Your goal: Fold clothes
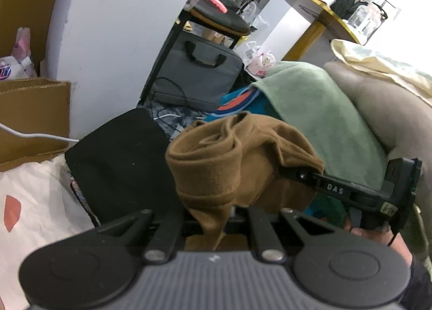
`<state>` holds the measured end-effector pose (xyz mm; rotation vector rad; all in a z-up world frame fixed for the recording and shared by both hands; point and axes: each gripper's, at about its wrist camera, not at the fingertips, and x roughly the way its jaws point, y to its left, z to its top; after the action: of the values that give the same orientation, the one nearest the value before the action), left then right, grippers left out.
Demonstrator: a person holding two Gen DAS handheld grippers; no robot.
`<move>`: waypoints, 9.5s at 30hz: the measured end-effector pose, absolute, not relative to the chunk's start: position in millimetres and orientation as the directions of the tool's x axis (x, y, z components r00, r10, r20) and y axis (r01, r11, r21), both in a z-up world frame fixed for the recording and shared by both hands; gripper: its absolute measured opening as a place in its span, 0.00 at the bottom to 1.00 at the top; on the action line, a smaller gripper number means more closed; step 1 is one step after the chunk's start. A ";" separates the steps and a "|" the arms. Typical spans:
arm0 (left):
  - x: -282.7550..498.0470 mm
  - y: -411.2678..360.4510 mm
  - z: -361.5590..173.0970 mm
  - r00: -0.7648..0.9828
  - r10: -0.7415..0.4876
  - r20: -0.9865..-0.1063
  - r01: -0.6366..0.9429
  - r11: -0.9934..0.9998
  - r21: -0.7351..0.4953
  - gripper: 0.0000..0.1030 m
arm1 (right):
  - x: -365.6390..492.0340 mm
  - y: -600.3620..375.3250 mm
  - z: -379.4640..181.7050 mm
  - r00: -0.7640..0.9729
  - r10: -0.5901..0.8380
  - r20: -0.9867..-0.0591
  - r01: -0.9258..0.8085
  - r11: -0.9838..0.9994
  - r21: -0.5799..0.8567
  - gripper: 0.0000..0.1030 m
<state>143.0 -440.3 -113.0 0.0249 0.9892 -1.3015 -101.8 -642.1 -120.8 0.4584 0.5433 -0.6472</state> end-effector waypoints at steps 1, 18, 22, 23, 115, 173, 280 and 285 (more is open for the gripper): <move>147.3 -442.0 -118.4 -0.063 -0.785 -0.617 0.803 0.327 -0.498 0.08 | -96.2 -644.8 -125.2 0.669 -0.432 -0.606 0.667 0.709 0.231 0.14; 244.6 -483.4 -172.6 0.008 -0.792 -0.610 0.776 0.389 -0.496 0.07 | -7.8 -715.0 -188.9 0.669 -0.366 -0.647 0.613 0.764 0.202 0.14; 267.1 -496.5 -190.6 0.026 -0.774 -0.632 0.762 0.425 -0.489 0.07 | 11.0 -733.1 -205.5 0.670 -0.334 -0.663 0.594 0.778 0.208 0.15; 270.9 -499.7 -193.7 0.035 -0.768 -0.639 0.761 0.435 -0.481 0.07 | 15.4 -737.5 -209.2 0.670 -0.325 -0.667 0.589 0.780 0.212 0.15; 220.5 -482.8 -276.5 0.091 -0.680 -0.727 0.718 0.551 -0.425 0.39 | 0.9 -747.9 -299.3 0.626 -0.465 -0.626 0.622 0.782 0.042 0.12; 136.6 -371.0 -322.3 -0.101 -0.539 -0.836 0.589 0.645 -0.487 0.28 | -122.5 -681.4 -339.8 0.522 -0.379 -0.764 0.687 0.718 0.113 0.32; -29.9 25.1 77.2 0.616 -0.205 -0.761 0.138 0.979 -0.152 1.00 | -128.2 -338.9 125.1 0.712 -0.120 -0.692 0.321 0.932 0.169 0.99; -31.8 9.7 59.9 0.621 -0.196 -0.759 0.133 0.980 -0.145 1.00 | -127.4 -335.1 96.6 0.703 -0.108 -0.703 0.314 0.934 0.171 0.99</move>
<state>-31.8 9.7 59.9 -0.0772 0.8808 -0.1893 -127.4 -335.1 96.6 0.2889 0.7572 -0.2384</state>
